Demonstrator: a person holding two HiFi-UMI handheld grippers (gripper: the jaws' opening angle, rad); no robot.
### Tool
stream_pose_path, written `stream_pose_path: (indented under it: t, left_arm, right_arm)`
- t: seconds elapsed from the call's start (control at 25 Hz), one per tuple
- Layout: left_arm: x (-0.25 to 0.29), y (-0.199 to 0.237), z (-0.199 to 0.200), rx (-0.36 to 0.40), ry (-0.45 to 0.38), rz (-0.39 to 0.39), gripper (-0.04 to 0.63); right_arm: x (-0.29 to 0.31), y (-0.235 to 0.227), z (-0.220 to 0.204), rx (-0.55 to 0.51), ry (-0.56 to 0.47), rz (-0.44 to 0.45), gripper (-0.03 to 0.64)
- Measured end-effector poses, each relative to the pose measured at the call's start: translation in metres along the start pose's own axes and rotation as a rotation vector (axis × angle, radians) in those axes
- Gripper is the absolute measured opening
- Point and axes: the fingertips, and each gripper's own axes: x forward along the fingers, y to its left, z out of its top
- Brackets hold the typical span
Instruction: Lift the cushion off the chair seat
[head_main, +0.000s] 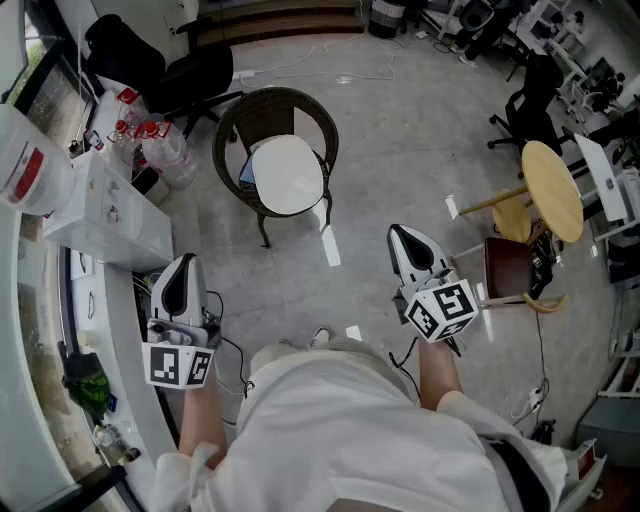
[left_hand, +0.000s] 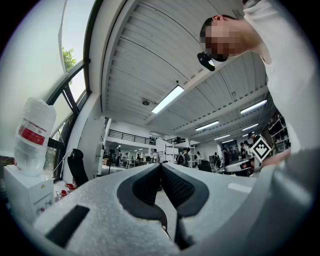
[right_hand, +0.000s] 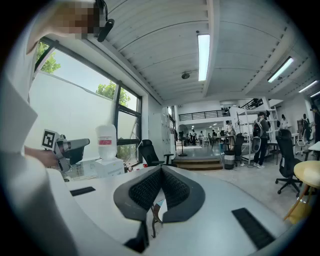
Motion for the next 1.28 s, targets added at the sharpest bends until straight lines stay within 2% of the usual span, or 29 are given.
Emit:
stream_pose_path:
  t: [0.32, 0.48, 0.76, 1.08, 1.12, 1.16, 1.2, 1.28]
  left_arm:
    - [0.011, -0.004, 0.0, 0.006, 0.005, 0.008, 0.017]
    - [0.016, -0.005, -0.003, 0.011, 0.009, 0.016, 0.017]
    - [0.029, -0.014, -0.007, 0.016, 0.021, 0.034, 0.017]
    - [0.037, 0.013, -0.047, -0.027, 0.087, 0.086, 0.017]
    - [0.043, 0.018, -0.053, -0.035, 0.092, 0.085, 0.017]
    - [0.051, 0.022, -0.058, -0.044, 0.096, 0.081, 0.017]
    - [0.062, 0.028, -0.064, -0.053, 0.098, 0.075, 0.017]
    - [0.088, 0.043, -0.074, -0.071, 0.098, 0.061, 0.017]
  right_arm:
    - [0.008, -0.007, -0.001, -0.006, 0.008, 0.024, 0.002]
    - [0.013, -0.007, -0.001, 0.025, -0.006, 0.089, 0.002]
    - [0.025, -0.018, -0.009, 0.027, 0.017, 0.139, 0.003]
    - [0.071, -0.014, -0.027, 0.012, 0.062, 0.191, 0.009]
    - [0.079, -0.016, -0.029, 0.023, 0.073, 0.196, 0.112]
    - [0.087, -0.019, -0.031, 0.033, 0.083, 0.196, 0.158]
    - [0.096, -0.024, -0.032, 0.038, 0.091, 0.193, 0.165]
    - [0.119, -0.033, -0.031, 0.046, 0.102, 0.187, 0.233]
